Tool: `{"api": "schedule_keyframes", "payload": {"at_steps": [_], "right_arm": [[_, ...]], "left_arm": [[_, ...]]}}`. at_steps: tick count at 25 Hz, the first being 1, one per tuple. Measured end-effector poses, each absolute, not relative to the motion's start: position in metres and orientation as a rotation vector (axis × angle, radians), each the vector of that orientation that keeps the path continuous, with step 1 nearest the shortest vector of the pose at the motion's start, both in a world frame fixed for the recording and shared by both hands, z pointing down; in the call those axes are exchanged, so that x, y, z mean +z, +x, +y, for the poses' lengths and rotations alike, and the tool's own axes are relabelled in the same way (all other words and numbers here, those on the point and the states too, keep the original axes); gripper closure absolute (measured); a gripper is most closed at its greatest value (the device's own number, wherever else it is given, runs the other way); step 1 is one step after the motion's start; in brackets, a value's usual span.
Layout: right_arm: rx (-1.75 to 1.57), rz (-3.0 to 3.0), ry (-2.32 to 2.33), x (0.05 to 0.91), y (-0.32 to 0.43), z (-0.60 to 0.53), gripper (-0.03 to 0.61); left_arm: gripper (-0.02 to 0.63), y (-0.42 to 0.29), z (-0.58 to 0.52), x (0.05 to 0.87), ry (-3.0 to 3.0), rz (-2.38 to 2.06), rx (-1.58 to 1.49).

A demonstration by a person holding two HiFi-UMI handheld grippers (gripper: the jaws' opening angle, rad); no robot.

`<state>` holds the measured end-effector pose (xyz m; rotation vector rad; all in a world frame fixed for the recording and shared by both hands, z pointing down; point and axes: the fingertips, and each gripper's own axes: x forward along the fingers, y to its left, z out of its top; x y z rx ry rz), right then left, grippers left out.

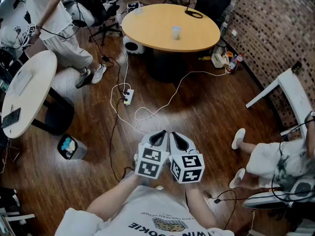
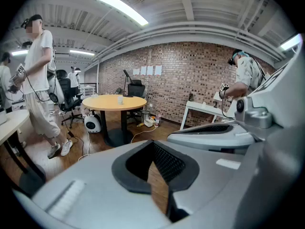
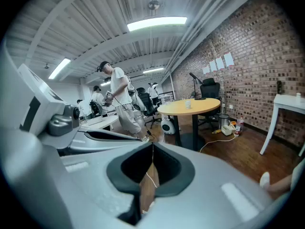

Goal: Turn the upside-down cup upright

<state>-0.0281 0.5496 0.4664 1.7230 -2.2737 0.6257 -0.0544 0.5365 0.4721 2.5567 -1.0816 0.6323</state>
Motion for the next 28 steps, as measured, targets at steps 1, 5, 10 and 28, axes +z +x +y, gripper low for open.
{"api": "schedule_keyframes", "payload": {"at_steps": [1,5,10,28], "right_arm": [[0.629,-2.268,1.727,0.469,-0.029,0.533,0.574],[0.637,-2.238,1.735,0.471,-0.032,0.464,0.574],[0.661,-2.206,1.752,0.465,-0.04,0.377,0.574],[0.619,-2.231,1.764,0.477,-0.018,0.179,0.571]], "left_arm": [[0.611,-0.055,0.52,0.475,2.557,-1.075,0.634],[0.611,-0.058,0.449,0.474,2.56,-1.052,0.639],[0.611,-0.064,0.361,0.467,2.558,-1.008,0.637],[0.611,-0.039,0.163,0.481,2.573,-0.955,0.597]]}}
